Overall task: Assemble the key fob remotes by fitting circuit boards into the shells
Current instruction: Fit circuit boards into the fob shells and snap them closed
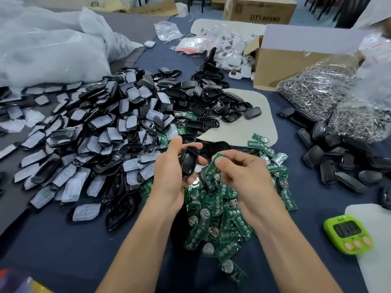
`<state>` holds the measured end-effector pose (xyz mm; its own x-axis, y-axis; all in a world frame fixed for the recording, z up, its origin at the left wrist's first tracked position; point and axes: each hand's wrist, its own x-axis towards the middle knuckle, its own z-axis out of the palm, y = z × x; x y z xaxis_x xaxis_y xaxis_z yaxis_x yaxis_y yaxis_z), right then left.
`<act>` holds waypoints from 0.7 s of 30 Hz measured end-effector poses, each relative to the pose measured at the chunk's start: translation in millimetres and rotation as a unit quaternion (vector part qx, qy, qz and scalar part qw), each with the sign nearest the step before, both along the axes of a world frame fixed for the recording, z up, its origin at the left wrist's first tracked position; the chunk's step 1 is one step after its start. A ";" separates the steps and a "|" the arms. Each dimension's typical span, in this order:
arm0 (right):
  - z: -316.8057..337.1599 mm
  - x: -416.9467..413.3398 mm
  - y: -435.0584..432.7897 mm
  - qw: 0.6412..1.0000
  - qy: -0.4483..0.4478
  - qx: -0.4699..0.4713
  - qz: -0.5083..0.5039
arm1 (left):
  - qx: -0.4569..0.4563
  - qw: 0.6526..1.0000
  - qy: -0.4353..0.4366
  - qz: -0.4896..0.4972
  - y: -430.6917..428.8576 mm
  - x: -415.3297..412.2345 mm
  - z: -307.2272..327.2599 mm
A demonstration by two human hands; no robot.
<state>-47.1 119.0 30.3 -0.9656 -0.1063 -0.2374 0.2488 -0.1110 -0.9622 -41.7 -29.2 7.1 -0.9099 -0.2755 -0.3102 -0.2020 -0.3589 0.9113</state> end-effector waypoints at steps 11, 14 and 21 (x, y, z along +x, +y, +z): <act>-2.7 8.5 -11.1 0.999 -0.018 -0.046 0.021 | -0.031 0.995 -0.004 -0.093 -7.6 8.0 -6.4; -7.2 9.3 -8.3 1.000 -0.002 -0.014 -0.018 | -0.056 0.991 -0.016 -0.118 -9.2 9.3 -7.6; -7.3 10.9 -6.5 0.993 0.036 0.099 -0.049 | -0.023 0.996 -0.037 -0.083 -9.2 12.2 -6.1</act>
<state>-36.2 112.5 23.0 -0.9841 0.0300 -0.1753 0.1769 0.0612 -0.9823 -29.5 -38.4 1.0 -0.9193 -0.1391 -0.3681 -0.3218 -0.2726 0.9067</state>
